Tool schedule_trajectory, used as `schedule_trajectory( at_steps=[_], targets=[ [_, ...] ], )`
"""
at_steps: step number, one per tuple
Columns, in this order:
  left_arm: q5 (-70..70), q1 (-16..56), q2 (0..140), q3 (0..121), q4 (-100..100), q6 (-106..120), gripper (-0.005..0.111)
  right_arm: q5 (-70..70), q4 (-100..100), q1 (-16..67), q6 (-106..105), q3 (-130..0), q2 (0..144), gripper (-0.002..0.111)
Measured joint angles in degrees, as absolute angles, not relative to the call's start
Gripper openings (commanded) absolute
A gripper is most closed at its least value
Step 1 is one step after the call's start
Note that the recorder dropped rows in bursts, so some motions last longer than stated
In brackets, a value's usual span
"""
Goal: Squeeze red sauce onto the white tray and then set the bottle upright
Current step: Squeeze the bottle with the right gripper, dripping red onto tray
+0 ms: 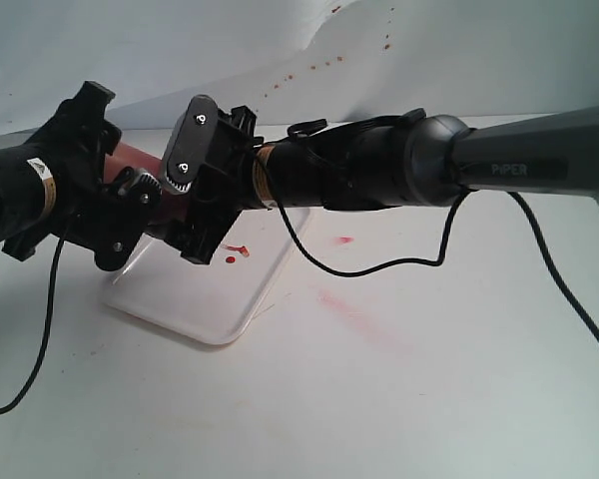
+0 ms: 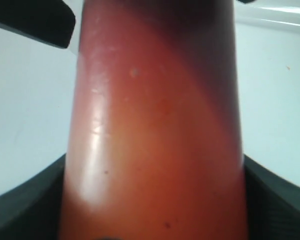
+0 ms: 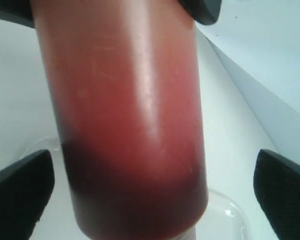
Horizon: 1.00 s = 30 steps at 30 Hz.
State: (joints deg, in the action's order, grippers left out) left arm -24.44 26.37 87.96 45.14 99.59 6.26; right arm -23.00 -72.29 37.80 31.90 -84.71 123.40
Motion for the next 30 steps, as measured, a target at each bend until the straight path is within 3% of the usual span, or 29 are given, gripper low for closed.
schedule_trajectory(
  at_steps=[16,30],
  targets=[
    [-24.54,26.37,87.96,45.04,99.46,6.85,0.000,-35.15,-50.21,37.69,15.54,-84.71,128.51,0.105],
    [-24.44,26.47,87.96,45.40,99.67,6.48,0.000,-36.04,-43.14,38.41,16.86,-85.14,129.44,0.105]
  ],
)
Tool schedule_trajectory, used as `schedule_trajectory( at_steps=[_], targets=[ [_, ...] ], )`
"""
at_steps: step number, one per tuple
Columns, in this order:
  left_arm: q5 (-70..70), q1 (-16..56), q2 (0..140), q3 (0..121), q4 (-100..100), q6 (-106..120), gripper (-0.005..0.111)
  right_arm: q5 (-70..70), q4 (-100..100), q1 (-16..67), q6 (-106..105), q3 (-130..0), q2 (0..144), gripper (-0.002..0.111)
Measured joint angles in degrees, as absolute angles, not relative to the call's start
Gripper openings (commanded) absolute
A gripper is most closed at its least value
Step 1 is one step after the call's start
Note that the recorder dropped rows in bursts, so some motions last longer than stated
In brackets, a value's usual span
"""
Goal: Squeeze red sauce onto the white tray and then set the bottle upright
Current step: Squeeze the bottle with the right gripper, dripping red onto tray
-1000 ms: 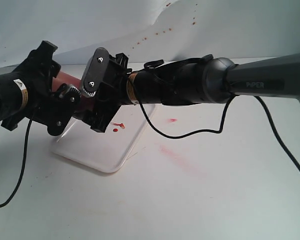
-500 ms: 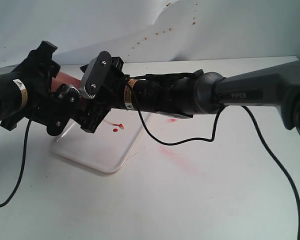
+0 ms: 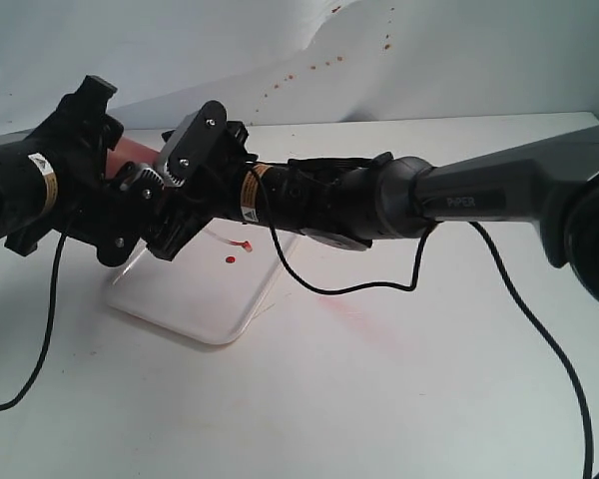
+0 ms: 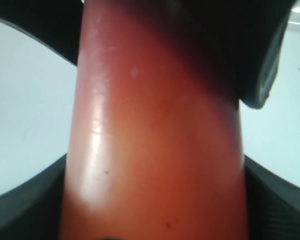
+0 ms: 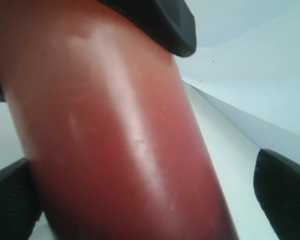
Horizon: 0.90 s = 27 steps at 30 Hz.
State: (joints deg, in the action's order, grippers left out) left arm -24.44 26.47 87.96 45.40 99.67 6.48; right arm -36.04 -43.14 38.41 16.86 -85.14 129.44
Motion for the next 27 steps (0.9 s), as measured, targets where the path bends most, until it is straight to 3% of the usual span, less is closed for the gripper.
schedule_trajectory(
  at_steps=[12,15,20,25,27],
  targets=[
    [-24.18,26.47,87.77,45.40,100.15,6.36,0.000,-33.21,-53.76,38.41,26.12,-89.74,130.15,0.105],
    [-23.80,26.47,87.77,45.40,100.35,6.72,0.000,-32.44,-56.21,38.41,26.51,-89.72,129.88,0.100],
    [-23.57,26.47,87.77,45.40,100.86,7.11,0.000,-31.44,-57.01,38.41,27.26,-89.72,129.81,0.060],
    [-23.03,26.47,87.88,45.29,101.63,8.06,0.000,-27.84,-61.17,38.41,27.99,-90.10,129.46,0.001],
    [-22.92,26.47,87.96,45.29,101.63,8.18,0.000,-27.42,-61.61,38.41,28.26,-90.21,129.37,0.000]
  ],
)
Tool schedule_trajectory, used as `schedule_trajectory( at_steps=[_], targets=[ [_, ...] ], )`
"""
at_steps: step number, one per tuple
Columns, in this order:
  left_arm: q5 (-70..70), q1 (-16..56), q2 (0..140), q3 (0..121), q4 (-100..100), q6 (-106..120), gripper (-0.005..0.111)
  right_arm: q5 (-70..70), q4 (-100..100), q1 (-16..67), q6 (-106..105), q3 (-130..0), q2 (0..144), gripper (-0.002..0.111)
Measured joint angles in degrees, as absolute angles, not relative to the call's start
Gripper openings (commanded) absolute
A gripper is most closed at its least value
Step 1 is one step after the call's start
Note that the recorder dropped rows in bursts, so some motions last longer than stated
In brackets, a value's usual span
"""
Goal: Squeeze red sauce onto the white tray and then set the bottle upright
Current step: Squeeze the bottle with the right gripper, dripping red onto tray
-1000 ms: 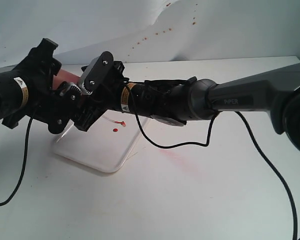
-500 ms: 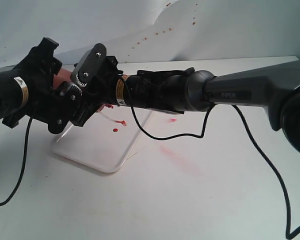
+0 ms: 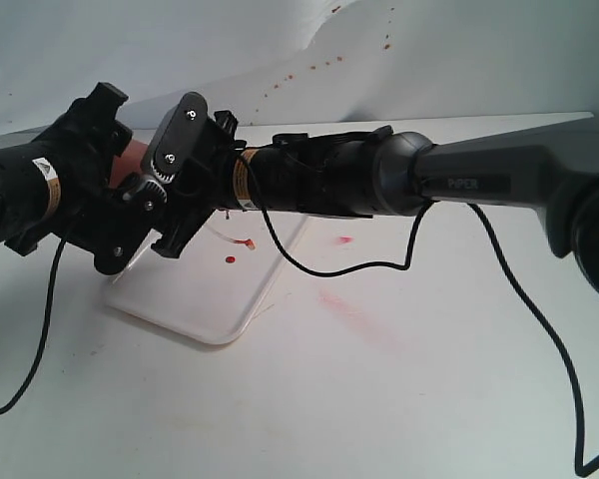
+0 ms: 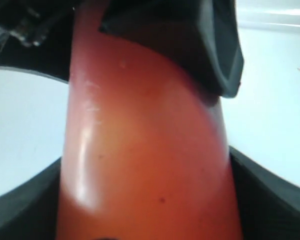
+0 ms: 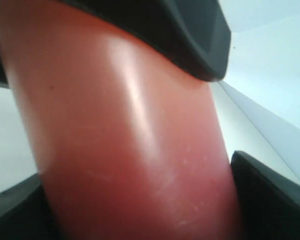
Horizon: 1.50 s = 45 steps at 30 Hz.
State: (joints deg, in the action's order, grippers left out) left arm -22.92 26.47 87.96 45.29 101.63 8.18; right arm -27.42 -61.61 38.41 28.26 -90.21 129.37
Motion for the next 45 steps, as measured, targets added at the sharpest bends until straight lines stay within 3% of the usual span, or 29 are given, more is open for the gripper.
schedule_trajectory(
  at_steps=[20,23,27,29,35,39,44,45],
  targets=[
    [-22.92,26.47,87.96,45.19,101.63,8.31,0.000,-27.06,-62.10,38.41,28.46,-90.20,129.37,0.003],
    [-22.92,26.47,87.96,45.19,101.63,8.31,0.000,-27.06,-62.10,38.41,28.46,-90.20,129.37,0.026],
    [-22.92,26.47,87.96,45.19,101.63,8.31,0.000,-27.02,-62.10,38.41,28.46,-90.20,129.37,0.084],
    [-22.92,26.47,87.96,45.19,101.50,8.20,0.000,-26.03,-61.97,38.41,28.46,-90.20,129.37,0.104],
    [-22.95,26.58,87.96,45.19,100.16,6.54,0.000,-20.52,-60.12,38.63,26.21,-90.22,129.74,0.101],
    [-22.95,26.58,87.96,45.19,100.06,6.43,0.000,-20.52,-59.87,38.63,26.11,-90.22,129.74,0.076],
    [-23.17,26.58,87.74,45.53,100.06,6.14,0.000,-21.97,-60.08,38.75,25.46,-90.12,128.75,0.071],
    [-23.28,26.58,87.74,45.61,100.06,5.96,0.000,-21.97,-60.16,38.75,25.46,-90.12,128.61,0.064]
  ],
)
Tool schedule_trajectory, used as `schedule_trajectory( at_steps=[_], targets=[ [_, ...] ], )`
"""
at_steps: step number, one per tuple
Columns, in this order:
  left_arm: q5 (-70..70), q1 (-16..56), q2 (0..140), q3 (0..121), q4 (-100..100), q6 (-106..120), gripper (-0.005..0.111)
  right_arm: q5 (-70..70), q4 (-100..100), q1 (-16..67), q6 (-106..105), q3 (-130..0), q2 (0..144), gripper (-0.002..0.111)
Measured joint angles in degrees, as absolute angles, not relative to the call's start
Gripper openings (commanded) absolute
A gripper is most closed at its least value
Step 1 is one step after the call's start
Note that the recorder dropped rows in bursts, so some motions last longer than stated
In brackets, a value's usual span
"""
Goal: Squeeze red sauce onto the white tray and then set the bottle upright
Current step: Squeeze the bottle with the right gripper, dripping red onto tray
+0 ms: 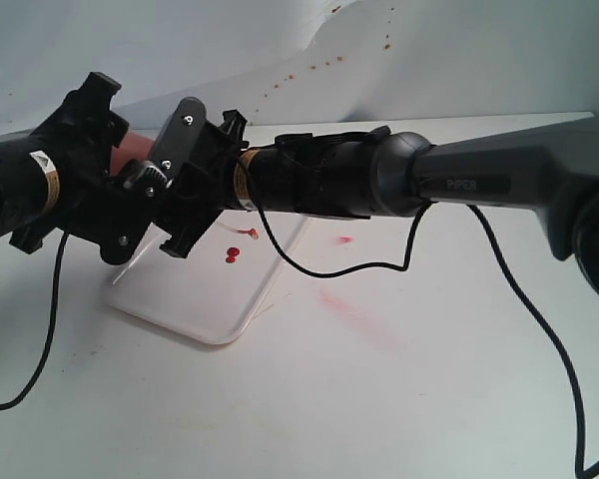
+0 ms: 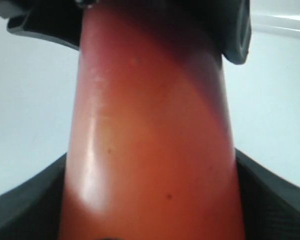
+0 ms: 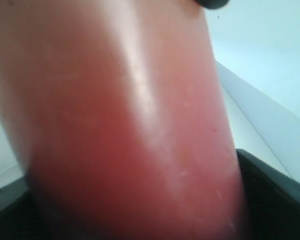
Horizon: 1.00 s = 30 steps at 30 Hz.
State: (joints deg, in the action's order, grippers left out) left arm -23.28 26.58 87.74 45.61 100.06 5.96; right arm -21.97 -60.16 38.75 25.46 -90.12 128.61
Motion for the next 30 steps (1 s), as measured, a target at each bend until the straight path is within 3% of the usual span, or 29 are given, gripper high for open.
schedule_trajectory(
  at_steps=[1,2,4,30],
  targets=[
    [-23.41,26.58,87.62,45.61,100.06,5.94,0.000,-21.97,-60.16,38.75,25.46,-90.12,128.49,0.050],
    [-23.41,26.58,87.62,45.61,100.06,5.83,0.000,-21.97,-60.16,38.75,25.46,-90.12,128.49,0.028],
    [-23.41,26.58,87.62,45.61,100.06,5.83,0.000,-21.97,-60.47,38.75,25.46,-90.12,128.49,0.000],
    [-23.51,26.66,87.14,45.98,94.64,5.80,0.000,-21.15,-62.89,38.75,25.46,-89.64,126.81,0.000]
  ],
)
